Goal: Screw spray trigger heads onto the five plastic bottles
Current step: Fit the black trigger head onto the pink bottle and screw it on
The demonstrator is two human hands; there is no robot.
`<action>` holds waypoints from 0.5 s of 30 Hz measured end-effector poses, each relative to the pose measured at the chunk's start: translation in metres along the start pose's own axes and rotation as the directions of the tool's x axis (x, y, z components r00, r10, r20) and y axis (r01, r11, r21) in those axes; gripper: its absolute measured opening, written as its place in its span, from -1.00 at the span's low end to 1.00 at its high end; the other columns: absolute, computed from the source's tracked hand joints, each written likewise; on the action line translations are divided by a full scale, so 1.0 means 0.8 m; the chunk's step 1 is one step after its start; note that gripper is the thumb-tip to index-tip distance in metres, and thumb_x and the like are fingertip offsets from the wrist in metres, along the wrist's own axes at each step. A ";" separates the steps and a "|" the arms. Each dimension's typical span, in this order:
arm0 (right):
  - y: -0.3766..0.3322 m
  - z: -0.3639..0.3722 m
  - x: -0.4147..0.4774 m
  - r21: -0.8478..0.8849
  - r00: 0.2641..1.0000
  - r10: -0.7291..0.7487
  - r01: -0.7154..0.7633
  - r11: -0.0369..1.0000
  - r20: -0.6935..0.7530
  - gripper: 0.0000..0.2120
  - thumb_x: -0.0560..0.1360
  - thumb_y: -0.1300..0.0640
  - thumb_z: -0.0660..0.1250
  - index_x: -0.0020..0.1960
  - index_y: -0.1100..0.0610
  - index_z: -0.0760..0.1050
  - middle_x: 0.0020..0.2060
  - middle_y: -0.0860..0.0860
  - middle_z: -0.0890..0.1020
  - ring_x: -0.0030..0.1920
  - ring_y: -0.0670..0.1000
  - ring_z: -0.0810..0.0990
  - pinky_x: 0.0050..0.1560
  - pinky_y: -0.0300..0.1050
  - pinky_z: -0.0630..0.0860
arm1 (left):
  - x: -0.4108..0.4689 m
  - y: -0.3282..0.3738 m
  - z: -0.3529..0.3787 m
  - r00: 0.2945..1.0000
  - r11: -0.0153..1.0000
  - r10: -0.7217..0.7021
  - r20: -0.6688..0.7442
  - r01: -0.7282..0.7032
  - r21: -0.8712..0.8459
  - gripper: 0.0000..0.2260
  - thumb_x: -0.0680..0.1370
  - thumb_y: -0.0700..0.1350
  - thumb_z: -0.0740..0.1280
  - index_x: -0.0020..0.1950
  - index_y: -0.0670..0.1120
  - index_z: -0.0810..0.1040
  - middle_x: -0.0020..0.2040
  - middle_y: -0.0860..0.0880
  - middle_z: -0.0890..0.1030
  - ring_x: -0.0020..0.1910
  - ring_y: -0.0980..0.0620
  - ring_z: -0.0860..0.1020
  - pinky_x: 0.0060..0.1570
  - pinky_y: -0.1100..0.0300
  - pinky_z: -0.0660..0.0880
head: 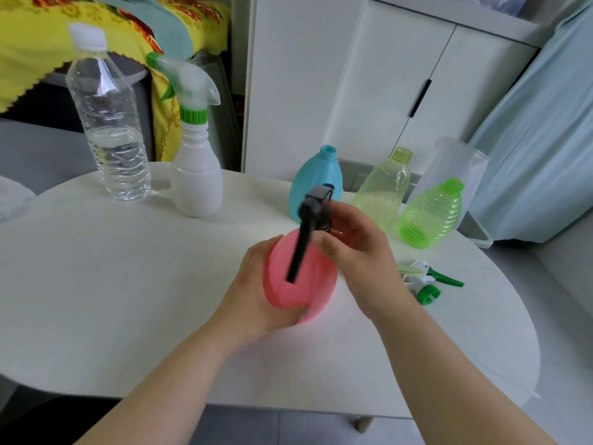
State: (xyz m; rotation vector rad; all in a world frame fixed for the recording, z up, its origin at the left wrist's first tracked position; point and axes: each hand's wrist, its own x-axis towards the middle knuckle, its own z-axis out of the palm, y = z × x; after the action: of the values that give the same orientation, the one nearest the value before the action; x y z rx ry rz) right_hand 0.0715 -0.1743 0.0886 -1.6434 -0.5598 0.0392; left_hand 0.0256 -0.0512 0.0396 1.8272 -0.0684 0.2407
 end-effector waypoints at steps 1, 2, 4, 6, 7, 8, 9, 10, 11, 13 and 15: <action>0.000 0.002 0.001 -0.035 1.000 0.004 -0.004 0.999 -0.002 -0.69 0.36 0.31 0.37 -0.10 -0.08 0.47 -0.18 -0.15 0.58 -0.16 -0.23 0.55 0.00 -0.34 0.47 | 0.000 -0.004 0.001 1.000 1.000 -0.016 -0.005 0.016 0.006 -0.29 0.06 -0.02 0.43 -0.09 0.62 0.17 0.00 0.39 0.42 -0.02 0.32 0.45 -0.21 0.46 0.40; 0.001 0.004 0.003 -0.069 1.000 0.017 -0.018 0.997 -0.019 -0.72 0.35 0.28 0.40 -0.11 -0.06 0.45 -0.21 -0.16 0.57 -0.22 -0.29 0.53 -0.09 -0.42 0.46 | -0.001 -0.008 0.001 0.999 0.999 -0.039 -0.003 0.039 0.021 -0.29 0.06 -0.01 0.44 -0.06 0.58 0.15 0.03 0.34 0.35 0.01 0.27 0.41 -0.16 0.45 0.36; 0.001 0.010 0.008 -0.126 0.997 0.048 -0.056 0.990 -0.068 -0.77 0.33 0.21 0.42 -0.10 0.01 0.44 -0.20 -0.09 0.56 -0.24 -0.27 0.52 -0.20 -0.50 0.43 | -0.001 -0.015 0.000 0.998 0.997 -0.061 0.003 0.061 0.039 -0.31 0.06 0.02 0.44 -0.03 0.47 0.13 0.08 0.28 0.29 0.05 0.21 0.38 -0.09 0.38 0.36; -0.001 0.015 0.010 -0.175 0.996 0.060 -0.071 0.982 -0.068 -0.81 0.35 0.17 0.41 -0.11 0.04 0.44 -0.10 0.03 0.56 -0.19 -0.21 0.50 -0.19 -0.52 0.41 | 0.000 -0.015 0.000 0.997 0.997 -0.073 0.005 0.073 0.030 -0.32 0.05 0.02 0.44 -0.04 0.45 0.13 0.09 0.28 0.29 0.08 0.17 0.38 -0.07 0.34 0.37; -0.003 0.016 0.009 -0.191 0.997 0.064 -0.072 0.979 -0.047 -0.83 0.37 0.17 0.39 -0.15 -0.02 0.43 -0.05 0.07 0.54 -0.15 -0.20 0.50 -0.17 -0.50 0.42 | 0.000 -0.015 0.000 0.997 0.997 -0.071 0.002 0.071 0.024 -0.33 0.05 0.01 0.44 -0.06 0.48 0.15 0.06 0.31 0.30 0.07 0.19 0.39 -0.09 0.35 0.37; -0.003 0.016 0.007 -0.197 0.997 0.072 -0.075 0.978 -0.024 -0.82 0.39 0.17 0.36 -0.18 -0.07 0.40 -0.02 0.09 0.54 -0.12 -0.17 0.49 -0.14 -0.45 0.42 | 0.000 -0.014 -0.001 0.998 0.998 -0.059 0.001 0.059 0.019 -0.33 0.05 0.00 0.43 -0.08 0.53 0.16 0.04 0.35 0.30 0.04 0.25 0.41 -0.12 0.38 0.37; -0.003 0.014 0.003 -0.183 0.996 0.084 -0.083 0.980 -0.002 -0.81 0.41 0.19 0.33 -0.17 -0.09 0.40 0.01 0.10 0.54 -0.08 -0.13 0.50 -0.09 -0.38 0.42 | 0.000 -0.014 -0.001 0.999 0.999 -0.049 0.000 0.049 0.017 -0.33 0.05 0.00 0.43 -0.11 0.57 0.16 0.02 0.38 0.29 0.02 0.31 0.41 -0.15 0.41 0.36; -0.002 0.011 0.000 -0.148 0.995 0.097 -0.094 0.984 0.011 -0.81 0.43 0.22 0.30 -0.15 -0.08 0.42 0.02 0.09 0.55 -0.04 -0.10 0.51 -0.05 -0.32 0.41 | 0.000 -0.014 -0.001 0.999 0.999 -0.046 0.001 0.046 0.016 -0.32 0.05 0.01 0.43 -0.12 0.59 0.15 0.03 0.38 0.28 0.02 0.35 0.39 -0.15 0.43 0.35; -0.002 0.007 -0.002 -0.106 0.994 0.107 -0.106 0.989 0.010 -0.81 0.43 0.24 0.29 -0.13 -0.06 0.45 -0.01 0.06 0.58 -0.03 -0.10 0.53 -0.02 -0.28 0.41 | 0.000 -0.016 -0.001 0.999 0.999 -0.048 0.000 0.048 0.019 -0.32 0.05 0.01 0.43 -0.10 0.58 0.14 0.04 0.38 0.28 0.03 0.36 0.37 -0.14 0.42 0.35; 0.001 0.001 -0.003 -0.063 0.994 0.107 -0.108 0.992 -0.019 -0.81 0.40 0.23 0.34 -0.14 -0.06 0.47 -0.14 -0.09 0.61 -0.09 -0.19 0.56 -0.04 -0.30 0.44 | 0.000 -0.019 -0.001 0.998 0.998 -0.064 0.001 0.064 0.030 -0.32 0.05 0.03 0.44 -0.06 0.52 0.14 0.07 0.35 0.27 0.06 0.28 0.37 -0.11 0.39 0.35; 0.002 0.004 -0.002 -0.073 0.993 0.083 -0.090 0.993 -0.087 -0.75 0.35 0.22 0.41 -0.19 -0.08 0.41 -0.25 -0.19 0.55 -0.23 -0.31 0.52 -0.16 -0.42 0.44 | -0.001 -0.019 0.001 0.998 0.998 -0.061 0.001 0.061 0.035 -0.32 0.06 0.02 0.45 -0.04 0.50 0.15 0.07 0.33 0.27 0.08 0.21 0.37 -0.08 0.33 0.38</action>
State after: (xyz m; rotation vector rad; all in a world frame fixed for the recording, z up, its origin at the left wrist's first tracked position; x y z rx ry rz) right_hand 0.0698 -0.1719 0.0859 -1.7350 -0.4302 0.0127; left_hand 0.0276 -0.0480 0.0251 1.8610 -0.0099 0.1977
